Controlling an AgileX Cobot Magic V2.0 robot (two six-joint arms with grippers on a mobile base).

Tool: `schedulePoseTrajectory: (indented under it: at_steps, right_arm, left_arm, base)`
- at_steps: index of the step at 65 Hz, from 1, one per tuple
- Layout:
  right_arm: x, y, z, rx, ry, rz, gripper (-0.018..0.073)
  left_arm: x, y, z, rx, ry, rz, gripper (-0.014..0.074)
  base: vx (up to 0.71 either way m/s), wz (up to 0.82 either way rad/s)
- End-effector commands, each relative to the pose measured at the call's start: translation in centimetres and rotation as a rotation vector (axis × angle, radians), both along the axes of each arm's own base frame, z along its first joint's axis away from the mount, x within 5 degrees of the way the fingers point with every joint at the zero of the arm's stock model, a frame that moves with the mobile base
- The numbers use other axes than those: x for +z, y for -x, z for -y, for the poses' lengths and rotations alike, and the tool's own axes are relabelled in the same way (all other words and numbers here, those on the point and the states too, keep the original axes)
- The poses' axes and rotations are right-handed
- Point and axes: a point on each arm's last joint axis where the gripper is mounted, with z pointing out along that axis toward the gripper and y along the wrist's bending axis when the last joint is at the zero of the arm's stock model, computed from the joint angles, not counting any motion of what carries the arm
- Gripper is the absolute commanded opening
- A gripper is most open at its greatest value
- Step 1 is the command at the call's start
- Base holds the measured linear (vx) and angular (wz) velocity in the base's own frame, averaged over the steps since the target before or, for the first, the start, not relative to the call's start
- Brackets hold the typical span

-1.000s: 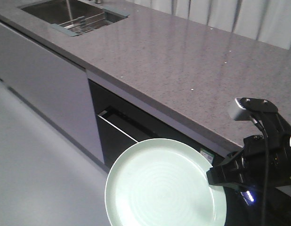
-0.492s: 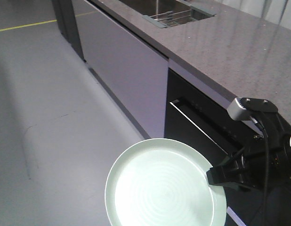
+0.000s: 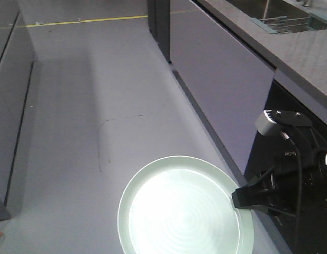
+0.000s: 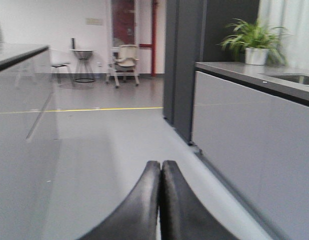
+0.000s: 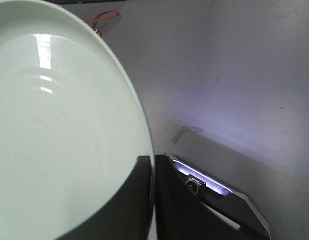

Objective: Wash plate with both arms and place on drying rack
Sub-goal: 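Hold the plate in the right gripper while the base turns away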

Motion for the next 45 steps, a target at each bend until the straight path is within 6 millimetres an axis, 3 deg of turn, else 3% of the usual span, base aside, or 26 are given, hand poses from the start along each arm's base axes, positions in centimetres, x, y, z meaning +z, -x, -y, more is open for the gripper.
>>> schedulePoseTrajectory:
  at_steps: [1,25,45]
  right_arm:
    - [1.53,-0.04,-0.15,-0.014,-0.052,0.067,-0.0008]
    - [1.53,-0.04,-0.15,-0.014,-0.052,0.067,-0.0008]
    - [1.53,-0.04,-0.15,-0.014,-0.052,0.067,-0.0008]
  left_arm:
    - [1.88,0.37,-0.02,0.001,0.016,0.124,-0.0006]
    - [1.88,0.37,-0.02,0.001,0.016,0.124,-0.0006]
    - [1.88,0.37,-0.02,0.001,0.016,0.124,-0.0006]
  base:
    - [-0.08,0.52]
    - [-0.05,0.43]
    - [0.06,0.16]
